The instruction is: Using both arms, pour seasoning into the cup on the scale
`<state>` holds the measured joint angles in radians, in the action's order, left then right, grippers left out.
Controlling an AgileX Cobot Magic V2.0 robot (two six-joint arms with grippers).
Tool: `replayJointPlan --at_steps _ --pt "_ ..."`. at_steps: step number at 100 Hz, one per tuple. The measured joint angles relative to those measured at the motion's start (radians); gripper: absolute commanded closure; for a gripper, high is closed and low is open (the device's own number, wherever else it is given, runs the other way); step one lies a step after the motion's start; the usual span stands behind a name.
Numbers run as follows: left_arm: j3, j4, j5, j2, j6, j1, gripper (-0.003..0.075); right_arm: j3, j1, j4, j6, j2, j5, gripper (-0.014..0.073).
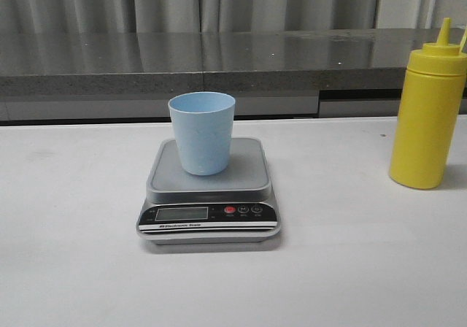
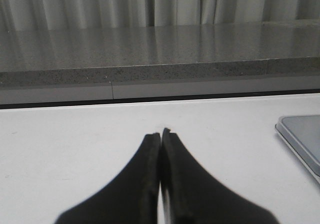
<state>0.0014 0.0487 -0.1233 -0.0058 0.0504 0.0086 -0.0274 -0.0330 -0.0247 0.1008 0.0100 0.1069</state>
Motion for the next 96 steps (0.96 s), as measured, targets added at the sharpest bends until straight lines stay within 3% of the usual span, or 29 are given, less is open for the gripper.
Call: replayJointPlan --at_steps 96 --pt "0.0 0.004 0.0 0.0 0.002 0.03 0.0741 0.0 0.0 0.0 0.0 0.0 0.0 0.0662"
